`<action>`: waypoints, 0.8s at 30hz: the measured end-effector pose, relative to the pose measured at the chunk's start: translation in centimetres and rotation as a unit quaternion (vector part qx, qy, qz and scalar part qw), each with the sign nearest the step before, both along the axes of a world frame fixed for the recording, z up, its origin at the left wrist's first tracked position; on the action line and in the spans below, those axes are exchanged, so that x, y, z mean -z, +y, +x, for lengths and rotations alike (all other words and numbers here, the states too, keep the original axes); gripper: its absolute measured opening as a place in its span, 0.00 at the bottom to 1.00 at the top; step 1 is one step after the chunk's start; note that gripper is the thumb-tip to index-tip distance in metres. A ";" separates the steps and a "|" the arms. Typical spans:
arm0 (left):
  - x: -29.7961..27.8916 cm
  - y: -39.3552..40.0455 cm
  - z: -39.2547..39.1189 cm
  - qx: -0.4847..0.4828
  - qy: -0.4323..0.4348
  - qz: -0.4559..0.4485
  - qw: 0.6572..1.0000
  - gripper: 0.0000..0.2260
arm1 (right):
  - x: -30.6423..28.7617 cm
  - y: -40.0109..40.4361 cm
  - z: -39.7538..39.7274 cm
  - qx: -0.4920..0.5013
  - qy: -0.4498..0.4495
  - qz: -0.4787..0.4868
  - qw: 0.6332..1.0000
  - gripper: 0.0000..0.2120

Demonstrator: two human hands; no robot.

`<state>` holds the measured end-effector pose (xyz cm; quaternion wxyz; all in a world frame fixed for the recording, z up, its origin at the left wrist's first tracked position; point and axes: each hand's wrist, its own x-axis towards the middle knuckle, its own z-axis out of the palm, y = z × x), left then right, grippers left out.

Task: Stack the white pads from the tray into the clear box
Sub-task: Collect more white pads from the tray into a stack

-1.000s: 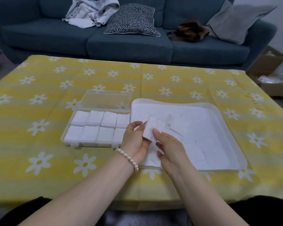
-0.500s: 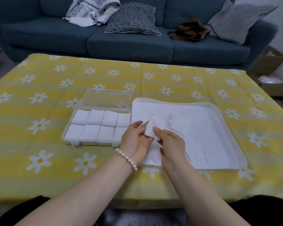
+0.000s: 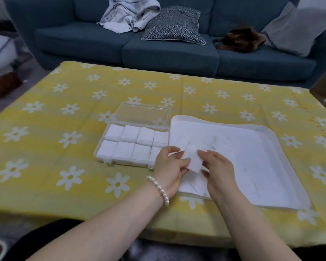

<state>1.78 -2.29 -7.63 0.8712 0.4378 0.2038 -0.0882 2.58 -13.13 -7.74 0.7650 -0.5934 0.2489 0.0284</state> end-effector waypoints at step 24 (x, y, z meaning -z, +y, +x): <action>0.7 13.0 4.0 0.093 -0.007 0.658 0.747 0.14 | 0.9 11.2 3.1 -0.206 -0.049 -0.492 0.845 0.09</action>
